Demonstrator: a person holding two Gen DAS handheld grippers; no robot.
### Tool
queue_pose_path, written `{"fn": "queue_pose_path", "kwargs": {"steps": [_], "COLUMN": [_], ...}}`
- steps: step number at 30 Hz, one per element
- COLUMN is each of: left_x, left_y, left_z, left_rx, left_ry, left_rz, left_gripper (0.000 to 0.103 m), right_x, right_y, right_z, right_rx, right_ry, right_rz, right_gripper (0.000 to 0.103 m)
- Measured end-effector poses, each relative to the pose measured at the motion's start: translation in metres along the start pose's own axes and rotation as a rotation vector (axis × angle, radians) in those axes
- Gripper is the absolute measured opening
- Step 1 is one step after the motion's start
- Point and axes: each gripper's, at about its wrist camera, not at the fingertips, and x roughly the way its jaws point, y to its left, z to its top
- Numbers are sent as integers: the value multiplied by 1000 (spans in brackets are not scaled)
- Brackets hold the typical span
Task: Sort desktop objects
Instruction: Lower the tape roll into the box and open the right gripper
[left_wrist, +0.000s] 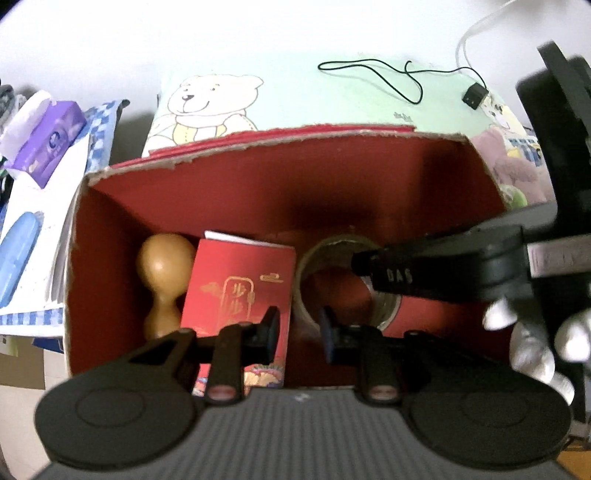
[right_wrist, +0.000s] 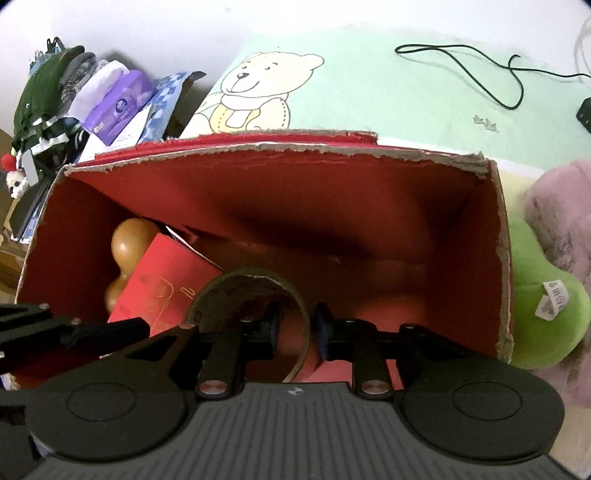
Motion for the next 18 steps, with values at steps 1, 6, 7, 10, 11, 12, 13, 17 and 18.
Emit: {"fn": "queue_pose_path", "kwargs": {"steps": [1,6,7,10,11,12,13,17,18], "left_x": [0,-4,-4,-4,-4,-4,-3,0,0], "left_y": [0,4,5,10,12,13,14,16,17], "left_z": [-2,-8,-9,-10,-11,-12,-12,-14,-14], "left_rx": [1,7,5,-5,-7,-10,-14,-14,-16], "left_ry": [-1,-18,-18,-18,-19,-19,-15,-3,-3], "left_rz": [-3,2,8,36,44,46,41,40,36], "left_gripper": [23,23,23,23,23,23,23,23,23], "right_x": [0,-23,-26,-34,-37,-39,-43,-46,-43], "right_y": [1,6,4,3,3,3,3,14,16], "right_z": [0,-2,-3,-12,-16,-19,-23,-34,-35], "right_rx": [-2,-52,-54,-71,-81,-88,-97,-176,-186], "right_ry": [3,-97,-93,-37,-14,9,27,97,114], "right_rz": [-3,-71,-59,-15,5,28,50,81,86], "right_gripper": [24,23,23,23,23,23,23,23,23]}}
